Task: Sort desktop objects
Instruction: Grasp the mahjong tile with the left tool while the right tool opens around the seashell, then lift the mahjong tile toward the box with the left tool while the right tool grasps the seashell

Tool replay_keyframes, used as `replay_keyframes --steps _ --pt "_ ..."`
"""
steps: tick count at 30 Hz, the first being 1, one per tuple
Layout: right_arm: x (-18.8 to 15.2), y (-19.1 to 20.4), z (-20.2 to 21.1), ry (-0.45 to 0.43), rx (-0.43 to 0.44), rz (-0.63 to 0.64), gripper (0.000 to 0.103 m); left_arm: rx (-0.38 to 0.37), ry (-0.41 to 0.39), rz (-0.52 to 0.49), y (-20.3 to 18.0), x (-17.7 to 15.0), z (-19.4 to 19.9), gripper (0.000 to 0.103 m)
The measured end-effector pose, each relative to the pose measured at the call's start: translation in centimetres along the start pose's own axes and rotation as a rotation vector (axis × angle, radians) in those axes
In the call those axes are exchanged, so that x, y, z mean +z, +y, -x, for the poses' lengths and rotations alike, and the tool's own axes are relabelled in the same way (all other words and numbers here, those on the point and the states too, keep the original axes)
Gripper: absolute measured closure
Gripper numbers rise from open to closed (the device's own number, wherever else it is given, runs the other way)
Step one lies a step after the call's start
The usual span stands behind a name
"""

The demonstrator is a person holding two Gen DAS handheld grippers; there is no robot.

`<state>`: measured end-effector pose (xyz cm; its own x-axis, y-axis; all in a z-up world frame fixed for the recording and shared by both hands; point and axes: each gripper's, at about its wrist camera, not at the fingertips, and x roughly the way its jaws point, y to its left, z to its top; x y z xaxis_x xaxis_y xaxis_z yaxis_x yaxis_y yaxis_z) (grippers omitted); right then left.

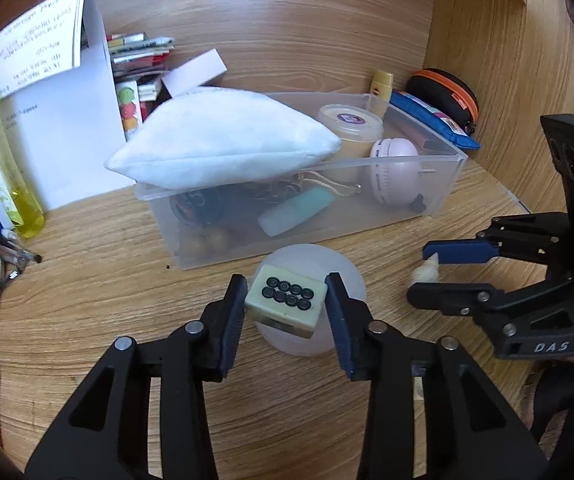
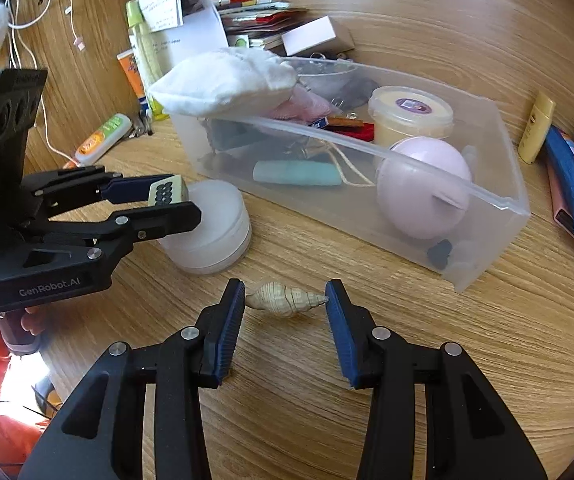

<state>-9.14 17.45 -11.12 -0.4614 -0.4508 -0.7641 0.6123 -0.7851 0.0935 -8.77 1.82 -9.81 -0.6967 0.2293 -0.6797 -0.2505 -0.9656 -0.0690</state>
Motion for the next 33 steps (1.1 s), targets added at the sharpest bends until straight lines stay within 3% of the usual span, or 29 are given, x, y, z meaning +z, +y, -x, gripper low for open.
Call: replay_keyframes --steps 4,16,33 --pt "0.0 -0.2 0.7 -0.019 0.008 -0.004 0.065 0.019 -0.014 -0.023 -0.6 0.0 0.3 0.064" --pt "0.4 -1.2 4.1 -0.107 -0.017 -0.031 0.065 -0.03 -0.062 -0.015 -2.3 0.9 1.9 0.064" --pt "3.3 -3.0 6.5 -0.211 -0.043 -0.047 0.065 -0.099 -0.131 -0.026 -3.2 5.0 2.4 0.064"
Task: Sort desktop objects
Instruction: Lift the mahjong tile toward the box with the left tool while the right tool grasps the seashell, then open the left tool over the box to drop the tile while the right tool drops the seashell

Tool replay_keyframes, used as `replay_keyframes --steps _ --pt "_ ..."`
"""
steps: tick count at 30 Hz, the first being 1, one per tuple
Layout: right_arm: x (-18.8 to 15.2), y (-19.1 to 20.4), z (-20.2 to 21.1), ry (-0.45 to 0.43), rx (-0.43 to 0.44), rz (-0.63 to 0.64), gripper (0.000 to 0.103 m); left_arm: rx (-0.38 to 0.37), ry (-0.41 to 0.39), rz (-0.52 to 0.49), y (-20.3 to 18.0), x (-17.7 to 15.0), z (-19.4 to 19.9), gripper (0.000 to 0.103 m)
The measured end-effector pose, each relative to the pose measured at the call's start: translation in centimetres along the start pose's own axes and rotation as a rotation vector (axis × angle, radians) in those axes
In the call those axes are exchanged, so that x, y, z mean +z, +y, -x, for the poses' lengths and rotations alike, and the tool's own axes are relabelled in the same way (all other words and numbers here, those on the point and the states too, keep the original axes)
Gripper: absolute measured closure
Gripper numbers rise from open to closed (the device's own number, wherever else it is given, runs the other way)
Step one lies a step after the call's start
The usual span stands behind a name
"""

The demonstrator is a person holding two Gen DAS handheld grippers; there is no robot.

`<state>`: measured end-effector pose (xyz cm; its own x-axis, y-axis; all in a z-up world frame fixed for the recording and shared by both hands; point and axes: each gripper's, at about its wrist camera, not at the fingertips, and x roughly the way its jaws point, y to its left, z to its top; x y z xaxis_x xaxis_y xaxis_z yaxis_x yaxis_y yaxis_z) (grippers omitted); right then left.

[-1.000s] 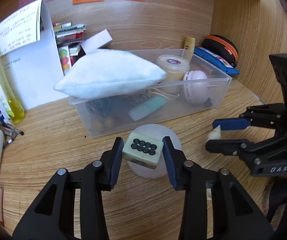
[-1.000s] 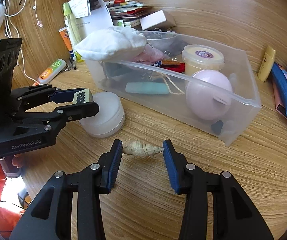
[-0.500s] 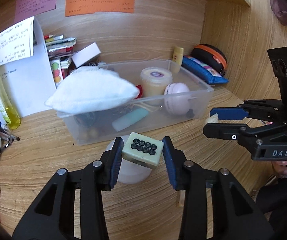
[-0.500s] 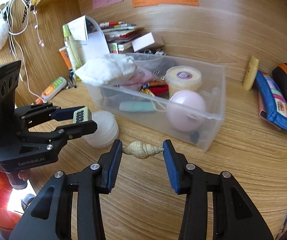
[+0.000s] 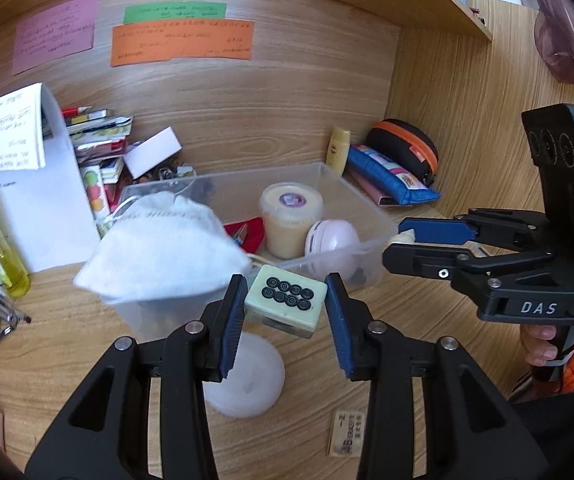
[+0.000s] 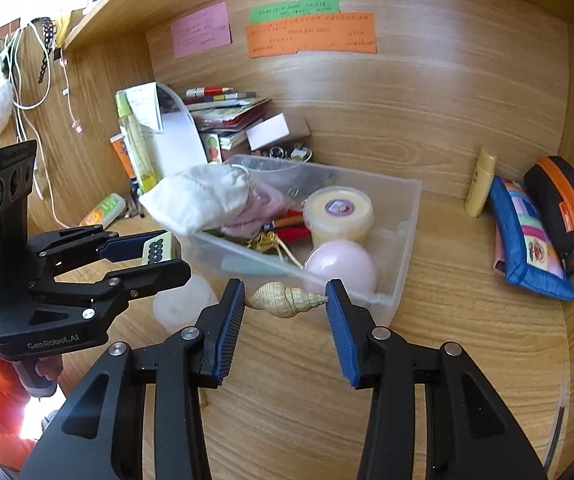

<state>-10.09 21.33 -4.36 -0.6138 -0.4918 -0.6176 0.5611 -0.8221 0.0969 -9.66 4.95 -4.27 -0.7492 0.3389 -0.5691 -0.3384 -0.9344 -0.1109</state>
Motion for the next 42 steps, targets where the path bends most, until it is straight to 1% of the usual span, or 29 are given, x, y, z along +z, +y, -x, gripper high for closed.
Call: replay_keyframes --steps 7,13,18,23,28,32,35,37,41,42 --pt "1.3 -1.0 -1.1 -0.005 0.004 -0.019 0.065 -0.012 0.002 -0.014 0.3 1.5 -1.6 0.064" --pt "2.3 -1.4 -3.0 0.024 0.011 -0.024 0.065 -0.017 0.006 -0.015 0.9 2.3 -3.0 0.064" --pt "3.1 -1.2 -4.9 0.055 0.007 -0.005 0.065 -0.024 0.02 -0.011 1.5 2.4 -4.3 0.064" --pt "3.6 -1.1 -6.2 0.069 0.005 0.004 0.065 -0.011 0.022 -0.055 1.5 2.2 -5.1 0.064" --pt "3.5 -1.5 -7.3 0.095 -0.007 -0.002 0.064 -0.002 0.03 -0.075 1.4 2.0 -5.8 0.063" --pt "3.4 -1.0 -7.5 0.094 -0.045 0.025 0.064 0.001 0.027 -0.084 1.4 1.8 -5.9 0.063" --pt "3.4 -1.0 -7.5 0.097 -0.065 0.027 0.062 0.005 0.025 -0.082 1.4 1.8 -5.8 0.063" --pt "3.4 -1.2 -7.5 0.098 -0.066 0.019 0.059 0.003 0.028 -0.075 1.5 1.9 -5.7 0.062" --pt "3.4 -1.3 -6.8 0.087 -0.067 0.008 0.056 0.007 0.026 -0.059 1.4 2.0 -5.1 0.056" --pt "3.3 -1.2 -6.6 0.082 -0.073 0.009 0.054 0.01 0.024 -0.057 1.3 2.0 -5.0 0.054"
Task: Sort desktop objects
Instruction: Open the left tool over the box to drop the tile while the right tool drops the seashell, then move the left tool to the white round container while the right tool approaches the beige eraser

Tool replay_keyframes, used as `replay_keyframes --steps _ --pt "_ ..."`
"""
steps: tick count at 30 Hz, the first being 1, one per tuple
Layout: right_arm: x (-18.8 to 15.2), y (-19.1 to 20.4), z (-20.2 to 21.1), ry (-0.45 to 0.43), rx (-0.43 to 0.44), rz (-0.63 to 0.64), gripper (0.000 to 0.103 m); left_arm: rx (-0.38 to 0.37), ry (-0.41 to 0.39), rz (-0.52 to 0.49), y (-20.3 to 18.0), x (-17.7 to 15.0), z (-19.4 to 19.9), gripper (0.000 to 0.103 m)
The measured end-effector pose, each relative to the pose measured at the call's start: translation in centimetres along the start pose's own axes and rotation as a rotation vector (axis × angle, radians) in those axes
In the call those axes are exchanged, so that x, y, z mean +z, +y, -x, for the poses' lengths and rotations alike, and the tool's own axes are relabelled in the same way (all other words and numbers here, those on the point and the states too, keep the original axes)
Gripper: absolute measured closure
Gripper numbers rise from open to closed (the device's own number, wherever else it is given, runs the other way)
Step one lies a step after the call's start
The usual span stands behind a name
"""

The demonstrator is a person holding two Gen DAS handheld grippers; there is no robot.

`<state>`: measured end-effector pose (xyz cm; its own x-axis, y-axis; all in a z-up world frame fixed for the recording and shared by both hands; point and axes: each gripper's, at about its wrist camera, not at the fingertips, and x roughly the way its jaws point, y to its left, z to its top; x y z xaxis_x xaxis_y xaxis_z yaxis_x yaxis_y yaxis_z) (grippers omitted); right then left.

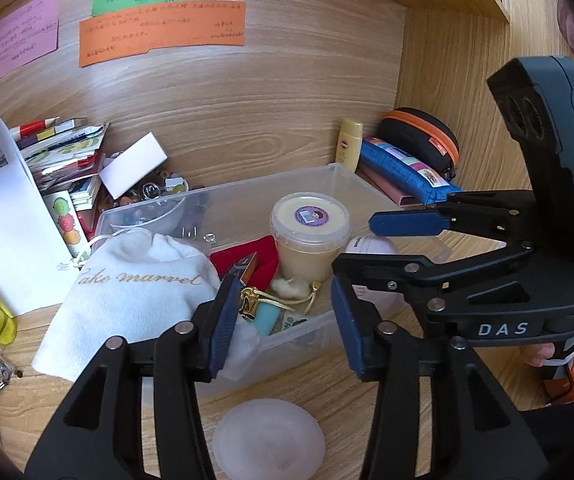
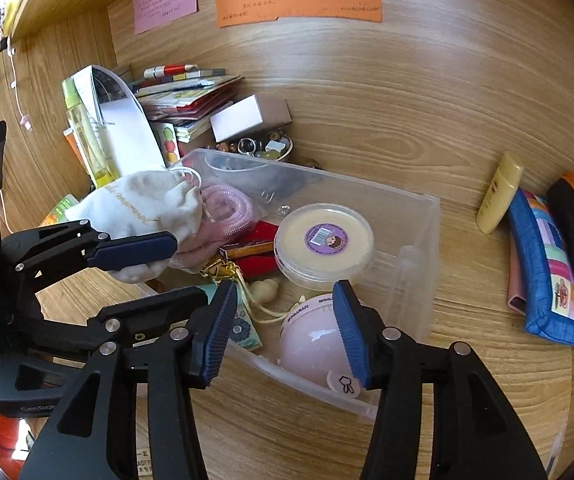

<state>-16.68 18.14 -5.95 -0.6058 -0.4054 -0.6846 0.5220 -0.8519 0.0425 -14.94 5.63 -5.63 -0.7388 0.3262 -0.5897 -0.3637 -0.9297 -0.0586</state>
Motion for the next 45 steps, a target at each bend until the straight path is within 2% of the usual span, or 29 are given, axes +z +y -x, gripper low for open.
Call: replay_keyframes --steps 4,6,10,12,18,22,34,38,45 --pt "-0.4 0.0 1.2 -0.026 -0.02 -0.006 0.043 0.014 -0.019 0.001 -0.3 -0.1 1.1 0.045" --pt "-0.5 0.0 1.8 -0.039 -0.029 -0.012 0.04 0.049 -0.037 0.0 -0.6 -0.1 1.8 0.03" --pt "-0.9 0.2 3.2 -0.069 -0.042 -0.018 0.03 0.08 -0.076 -0.009 -0.9 -0.2 3.6 0.026" --pt "-1.1 0.5 3.9 -0.084 -0.051 -0.011 0.027 0.101 -0.094 -0.009 -1.1 -0.3 4.5 0.017" --pt "-1.9 1.6 5.7 -0.109 -0.06 0.003 0.021 0.142 -0.131 0.018 -0.7 -1.0 7.0 0.009" --pt "-2.8 2.2 6.1 -0.1 -0.05 0.001 0.021 0.164 -0.13 0.053 0.0 -2.0 8.0 0.007" --pt "-6.2 4.7 6.8 -0.05 -0.02 0.019 0.021 0.22 -0.063 0.151 1.6 -5.9 10.0 0.004" --pt "-7.9 5.7 6.5 -0.012 0.0 0.028 0.021 0.237 -0.04 0.18 2.0 -7.5 10.7 0.003" --pt "-11.0 7.9 4.7 0.082 0.065 0.074 0.021 0.223 0.015 0.241 2.6 -9.6 10.5 0.003"
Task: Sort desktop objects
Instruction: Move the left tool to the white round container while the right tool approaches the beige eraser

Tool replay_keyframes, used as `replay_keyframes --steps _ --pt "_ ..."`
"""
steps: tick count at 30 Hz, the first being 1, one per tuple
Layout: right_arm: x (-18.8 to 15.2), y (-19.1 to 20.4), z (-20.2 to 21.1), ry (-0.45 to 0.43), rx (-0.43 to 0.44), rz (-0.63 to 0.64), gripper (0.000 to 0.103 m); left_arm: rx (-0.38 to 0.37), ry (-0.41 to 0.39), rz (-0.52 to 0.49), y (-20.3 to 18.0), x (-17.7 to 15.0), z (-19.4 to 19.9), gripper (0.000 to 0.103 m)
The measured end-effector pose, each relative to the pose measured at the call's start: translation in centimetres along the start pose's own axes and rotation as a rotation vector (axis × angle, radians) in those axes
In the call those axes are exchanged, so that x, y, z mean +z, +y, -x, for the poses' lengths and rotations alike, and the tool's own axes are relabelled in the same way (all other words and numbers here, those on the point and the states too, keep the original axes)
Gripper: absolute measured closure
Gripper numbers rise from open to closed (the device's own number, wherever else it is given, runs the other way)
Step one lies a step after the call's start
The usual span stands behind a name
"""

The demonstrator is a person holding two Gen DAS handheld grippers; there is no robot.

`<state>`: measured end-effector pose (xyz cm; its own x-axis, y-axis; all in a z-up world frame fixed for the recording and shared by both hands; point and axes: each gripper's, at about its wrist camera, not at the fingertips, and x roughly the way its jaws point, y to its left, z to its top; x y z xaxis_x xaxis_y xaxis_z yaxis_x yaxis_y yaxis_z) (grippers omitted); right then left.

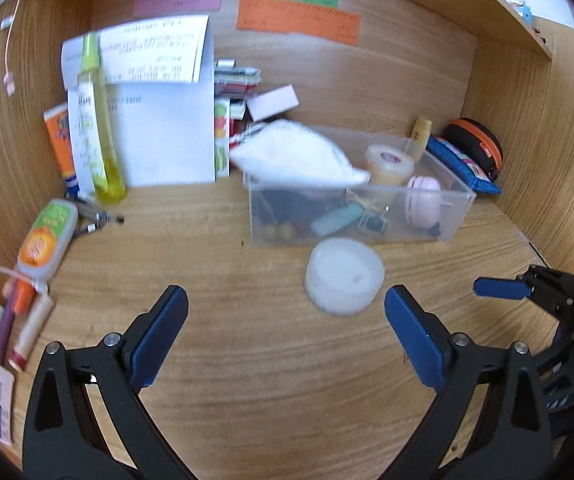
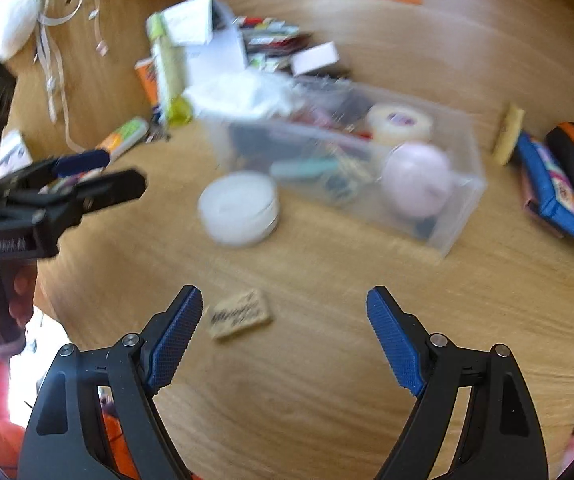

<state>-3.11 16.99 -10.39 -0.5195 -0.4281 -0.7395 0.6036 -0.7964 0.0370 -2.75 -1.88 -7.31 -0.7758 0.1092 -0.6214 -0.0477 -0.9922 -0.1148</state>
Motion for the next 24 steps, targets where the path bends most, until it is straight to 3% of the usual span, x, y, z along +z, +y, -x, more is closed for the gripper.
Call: replay_keyframes --steps 6,12,17,24 --pt "-0.3 1.3 -1.7 0.029 0.002 0.064 0.024 -0.008 0.03 0.035 0.4 -1.0 -0.4 0.003" --pt "0.0 1.3 -2.8 0.075 0.013 0.107 0.044 -0.018 0.053 0.047 0.4 -1.2 -1.2 0.003" --pt "0.1 1.2 -2.7 0.064 0.045 0.118 0.062 -0.024 0.082 0.025 -0.4 -0.9 -2.6 0.003" --pt "0.1 0.0 -2.5 0.061 0.044 0.08 0.064 -0.032 0.119 -0.014 -2.0 -0.1 -4.9 0.003"
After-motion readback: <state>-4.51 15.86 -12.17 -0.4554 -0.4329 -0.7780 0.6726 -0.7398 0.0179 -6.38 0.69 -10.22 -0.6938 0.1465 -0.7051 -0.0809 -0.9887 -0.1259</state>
